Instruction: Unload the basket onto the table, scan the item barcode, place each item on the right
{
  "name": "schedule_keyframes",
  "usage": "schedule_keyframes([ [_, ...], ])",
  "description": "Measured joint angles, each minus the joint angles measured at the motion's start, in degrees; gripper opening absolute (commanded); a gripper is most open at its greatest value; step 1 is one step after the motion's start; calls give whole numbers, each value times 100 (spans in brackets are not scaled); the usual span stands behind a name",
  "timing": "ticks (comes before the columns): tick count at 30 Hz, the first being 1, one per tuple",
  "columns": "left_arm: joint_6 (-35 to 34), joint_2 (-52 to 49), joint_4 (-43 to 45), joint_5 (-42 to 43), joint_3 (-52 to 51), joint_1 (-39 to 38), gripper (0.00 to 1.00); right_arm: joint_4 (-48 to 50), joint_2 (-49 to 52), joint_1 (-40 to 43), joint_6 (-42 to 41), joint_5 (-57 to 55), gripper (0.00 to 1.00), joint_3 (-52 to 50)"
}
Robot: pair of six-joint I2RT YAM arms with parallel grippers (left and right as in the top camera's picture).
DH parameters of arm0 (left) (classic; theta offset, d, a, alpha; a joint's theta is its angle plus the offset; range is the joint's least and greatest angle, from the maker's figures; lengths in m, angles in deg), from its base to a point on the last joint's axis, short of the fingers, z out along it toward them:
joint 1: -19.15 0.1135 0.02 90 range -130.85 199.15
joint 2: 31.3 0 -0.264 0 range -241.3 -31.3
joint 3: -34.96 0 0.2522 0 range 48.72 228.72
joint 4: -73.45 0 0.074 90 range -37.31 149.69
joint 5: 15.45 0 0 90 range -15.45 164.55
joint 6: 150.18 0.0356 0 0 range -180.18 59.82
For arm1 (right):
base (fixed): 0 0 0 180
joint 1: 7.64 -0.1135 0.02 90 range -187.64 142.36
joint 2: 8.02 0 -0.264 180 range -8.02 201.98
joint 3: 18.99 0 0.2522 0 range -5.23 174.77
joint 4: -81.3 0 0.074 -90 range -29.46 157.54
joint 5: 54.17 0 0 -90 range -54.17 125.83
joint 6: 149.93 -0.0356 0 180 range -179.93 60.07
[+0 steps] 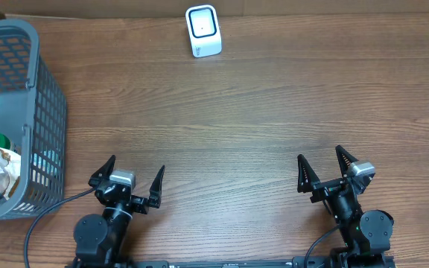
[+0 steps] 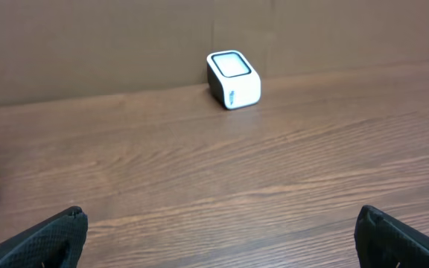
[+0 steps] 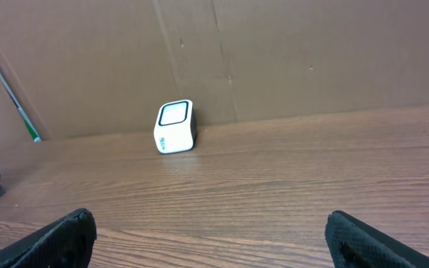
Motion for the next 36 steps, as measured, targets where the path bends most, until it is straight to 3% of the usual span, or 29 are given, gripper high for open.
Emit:
schedule_keyframes([
  [6,-17,-863,-155,269,807,0,100,0,0,0,-2,0,100,0],
  [11,-39,-2194,-527,590,1882,0,100,0,0,2,0,-2,100,0],
  [21,-61,-5379,-3152,1600,5453,0,100,0,0,2,-4,0,100,2],
  [25,-61,-6166,-3755,2234,6553,0,100,0,0,2,-2,-2,100,0],
  [32,-83,-6863,-3880,2710,6837,2,100,4,0,2,-2,0,100,0],
  [36,-470,-7099,-4081,2610,7134,138,100,0,0,2,-2,2,100,0],
])
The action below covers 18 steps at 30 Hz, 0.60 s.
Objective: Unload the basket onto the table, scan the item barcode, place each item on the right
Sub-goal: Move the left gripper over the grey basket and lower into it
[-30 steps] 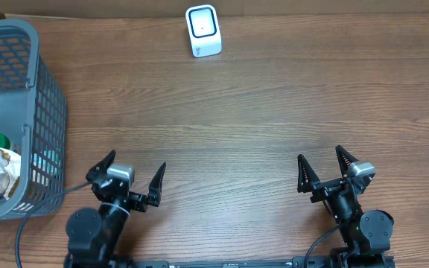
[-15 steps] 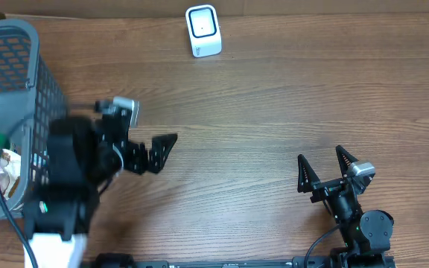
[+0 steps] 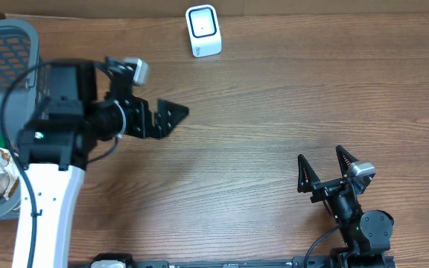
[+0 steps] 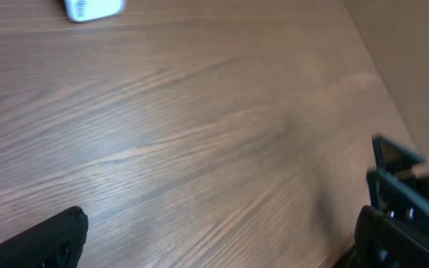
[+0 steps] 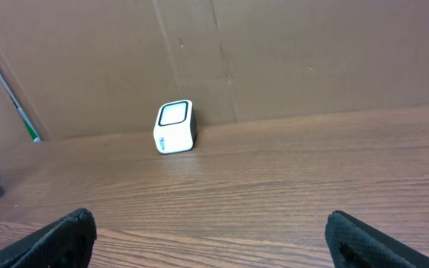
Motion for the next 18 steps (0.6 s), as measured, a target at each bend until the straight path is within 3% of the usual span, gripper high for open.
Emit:
schedule_keyframes([
  [4,-452,-146,-481,-490,1121,498,100,0,0,0,0,-2,100,0],
  [10,-1333,-186,-1401,-2424,2852,1355,100,2,0,0,-2,-4,100,0],
  [14,-1880,-188,-1637,-3613,3143,1993,100,0,0,0,2,-2,100,0],
  [18,-2312,-295,-1779,-4218,3145,2618,100,2,0,0,0,0,100,2],
])
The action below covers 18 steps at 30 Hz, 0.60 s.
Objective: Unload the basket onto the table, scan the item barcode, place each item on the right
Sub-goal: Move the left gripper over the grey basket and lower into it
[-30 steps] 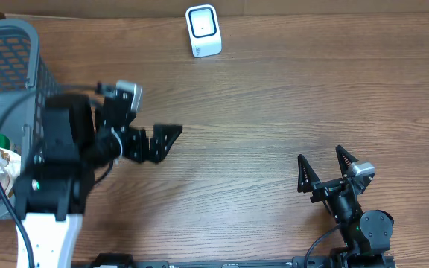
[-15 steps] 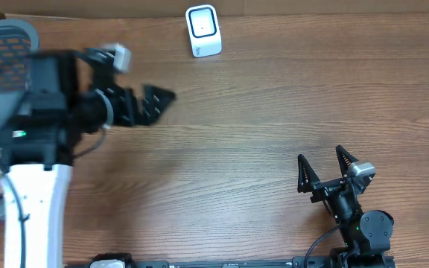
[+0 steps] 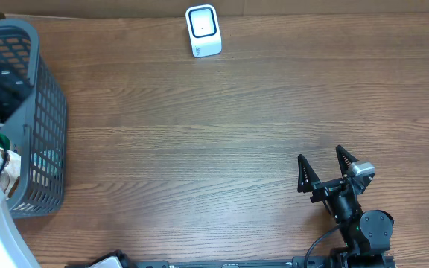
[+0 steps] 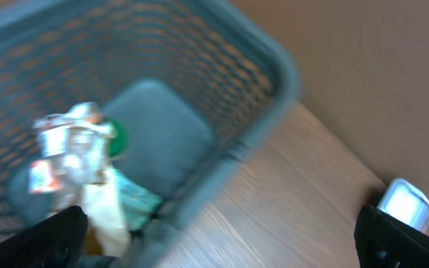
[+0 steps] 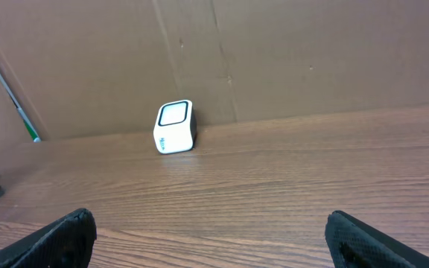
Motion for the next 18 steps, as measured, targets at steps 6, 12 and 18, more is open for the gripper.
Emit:
schedule_keyframes([
  [6,-229,-367,-11,-367,0,518,99,2,0,0,0,-2,100,-2],
  [12,-304,-964,-179,-820,0,748,97,2,0,0,4,-2,100,-2],
  [18,-319,-1569,-533,-1019,-2,1005,92,2,0,0,0,-2,100,-2],
])
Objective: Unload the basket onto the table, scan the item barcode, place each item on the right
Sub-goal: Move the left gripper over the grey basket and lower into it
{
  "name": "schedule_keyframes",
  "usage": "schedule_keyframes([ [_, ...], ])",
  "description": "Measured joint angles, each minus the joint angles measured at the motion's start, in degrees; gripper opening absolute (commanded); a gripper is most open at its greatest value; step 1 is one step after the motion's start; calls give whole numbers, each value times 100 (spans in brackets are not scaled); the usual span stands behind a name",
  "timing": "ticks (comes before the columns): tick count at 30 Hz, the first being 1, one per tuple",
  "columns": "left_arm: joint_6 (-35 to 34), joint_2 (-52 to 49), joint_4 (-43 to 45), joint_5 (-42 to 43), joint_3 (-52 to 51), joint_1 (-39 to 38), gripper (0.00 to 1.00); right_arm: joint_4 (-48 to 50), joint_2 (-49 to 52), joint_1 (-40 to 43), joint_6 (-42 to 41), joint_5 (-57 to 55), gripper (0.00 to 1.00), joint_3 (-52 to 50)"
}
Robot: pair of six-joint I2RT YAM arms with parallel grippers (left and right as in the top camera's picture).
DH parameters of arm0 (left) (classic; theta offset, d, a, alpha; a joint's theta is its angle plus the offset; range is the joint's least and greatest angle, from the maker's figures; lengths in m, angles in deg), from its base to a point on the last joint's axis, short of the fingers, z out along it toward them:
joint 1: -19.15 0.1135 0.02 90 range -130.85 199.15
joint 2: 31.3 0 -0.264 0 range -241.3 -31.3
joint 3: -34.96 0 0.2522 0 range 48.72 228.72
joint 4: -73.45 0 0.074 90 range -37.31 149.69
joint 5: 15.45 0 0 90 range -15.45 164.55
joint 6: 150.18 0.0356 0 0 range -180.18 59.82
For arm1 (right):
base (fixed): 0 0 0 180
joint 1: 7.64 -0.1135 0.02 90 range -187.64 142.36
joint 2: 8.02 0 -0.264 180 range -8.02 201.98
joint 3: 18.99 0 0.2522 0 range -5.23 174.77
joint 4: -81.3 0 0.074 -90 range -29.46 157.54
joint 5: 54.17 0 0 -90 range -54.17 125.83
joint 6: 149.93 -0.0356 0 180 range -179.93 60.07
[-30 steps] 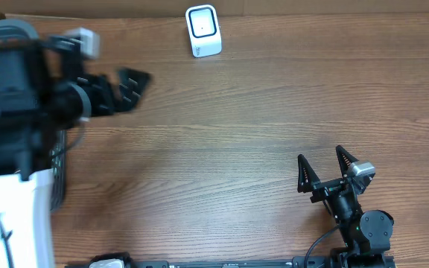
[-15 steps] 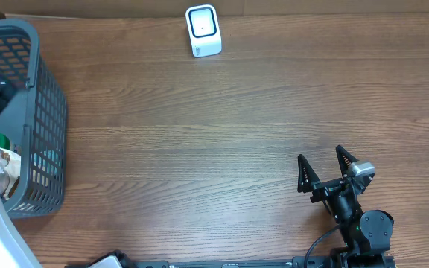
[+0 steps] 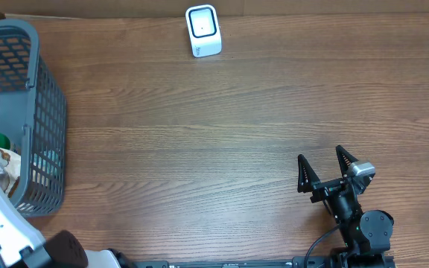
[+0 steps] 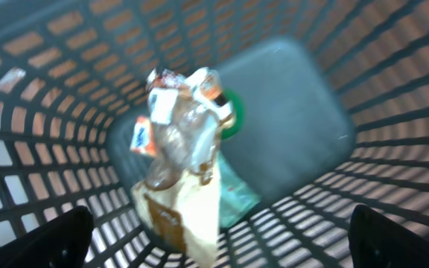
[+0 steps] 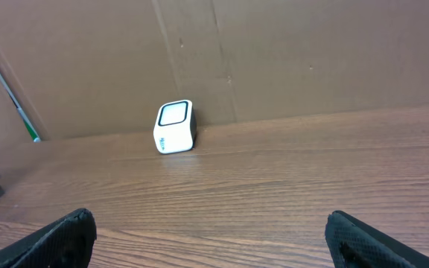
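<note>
The white barcode scanner [image 3: 203,30] stands at the table's far edge; the right wrist view shows the scanner [image 5: 175,126] against the cardboard wall. The items lie in the grey mesh basket [image 3: 47,112] at the left. The left wrist view, blurred, looks down on a crumpled clear packet [image 4: 181,123], a green lid [image 4: 231,119], a teal packet [image 4: 233,190] and a beige bag [image 4: 181,216]. My left gripper [image 4: 218,246] hangs open above them, touching nothing. My right gripper [image 3: 328,173] stands open at the near right, holding nothing.
The basket's tall mesh walls [image 4: 393,112] surround the items on every side. My white left arm reaches in along the table's left edge. A cardboard wall [image 5: 274,59] backs the table behind the scanner.
My left wrist view took in the basket's rim and the scanner from outside; now it looks straight down inside the basket, closer to the items. The right arm has not moved.
Both grippers first stood open at the table's near edge. Then my left arm was raised over the table's left middle, beside the basket. Later it was at the left edge, looking over the basket, and now it hangs open above the items inside.
</note>
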Motion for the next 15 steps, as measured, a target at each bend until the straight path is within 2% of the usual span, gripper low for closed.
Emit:
schedule_keyframes([
  [8,0,-699,-295,-293,-157,219,90,-2,0,0,2,0,100,0],
  [15,2,-776,352,-570,-1178,221,89,-4,0,0,0,0,100,0],
])
